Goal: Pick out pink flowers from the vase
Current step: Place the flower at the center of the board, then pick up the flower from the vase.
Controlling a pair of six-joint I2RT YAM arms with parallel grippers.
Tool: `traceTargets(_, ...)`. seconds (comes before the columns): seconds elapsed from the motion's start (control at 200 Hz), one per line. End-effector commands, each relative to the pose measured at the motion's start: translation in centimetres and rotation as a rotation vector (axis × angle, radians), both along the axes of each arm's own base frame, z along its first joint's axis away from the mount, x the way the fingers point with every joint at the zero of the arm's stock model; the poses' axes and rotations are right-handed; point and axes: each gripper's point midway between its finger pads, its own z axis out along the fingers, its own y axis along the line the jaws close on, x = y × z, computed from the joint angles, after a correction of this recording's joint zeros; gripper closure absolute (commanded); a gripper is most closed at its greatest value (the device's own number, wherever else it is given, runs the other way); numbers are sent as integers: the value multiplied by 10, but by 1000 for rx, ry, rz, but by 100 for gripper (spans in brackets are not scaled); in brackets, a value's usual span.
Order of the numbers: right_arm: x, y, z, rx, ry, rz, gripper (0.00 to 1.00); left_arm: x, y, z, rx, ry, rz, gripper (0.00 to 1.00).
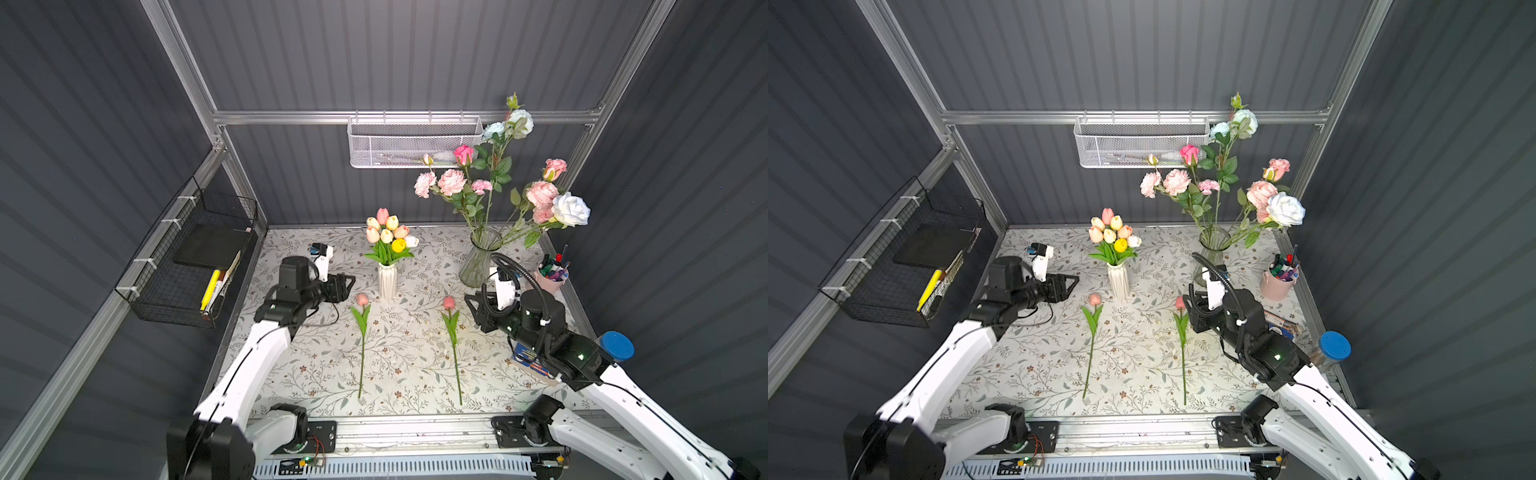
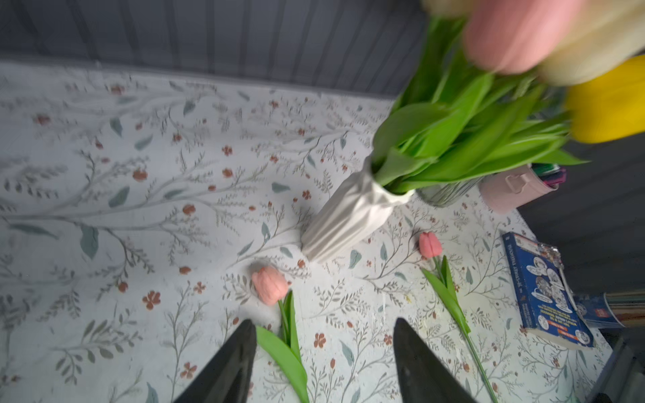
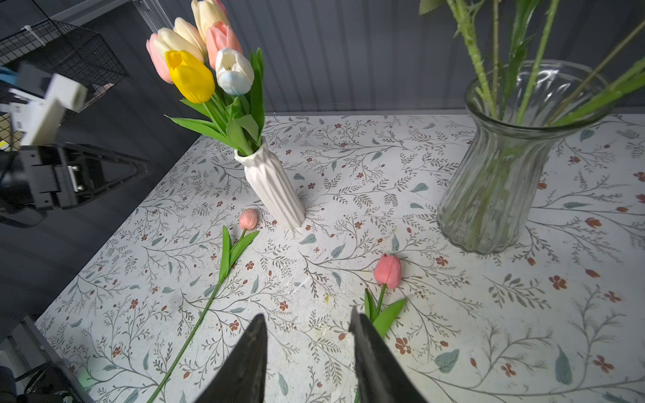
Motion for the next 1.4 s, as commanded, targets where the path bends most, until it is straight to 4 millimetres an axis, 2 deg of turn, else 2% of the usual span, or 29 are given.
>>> traceTargets(0.0,3,6,3,5,-18,26,58,-3,-3,65,-36,-421,-32,36)
traceTargets(0.05,3,8,3,2,-13,35,58,-13,-7,75,-36,-525,-72,37)
traceTargets(0.145,5,11,2,3,-9,39,58,-27,-27,74,-40,-632,-197,41)
traceTargets(0.27,9,15,-1,5,-9,46,59,-29,-53,71,-5,-723,-287,46)
traceTargets(0.325,10,16,-2,3,-5,47,59,-23,-60,70,20,-748,-277,46)
traceTargets(0.505,10,17,-6,3,13,43,59,1,-66,71,-1,-783,-241,45)
traceTargets(0.73,11,14,-4,-25,2,36,59,32,-75,55,-89,-676,-225,57)
traceTargets(0.88,11,12,-6,-35,6,32,59,39,-78,57,-111,-673,-223,64)
traceTargets(1.176,11,12,-8,-39,9,32,59,48,-82,60,-113,-671,-223,67)
traceTargets(1.391,12,11,-7,-41,6,24,59,56,-84,53,-120,-642,-222,67)
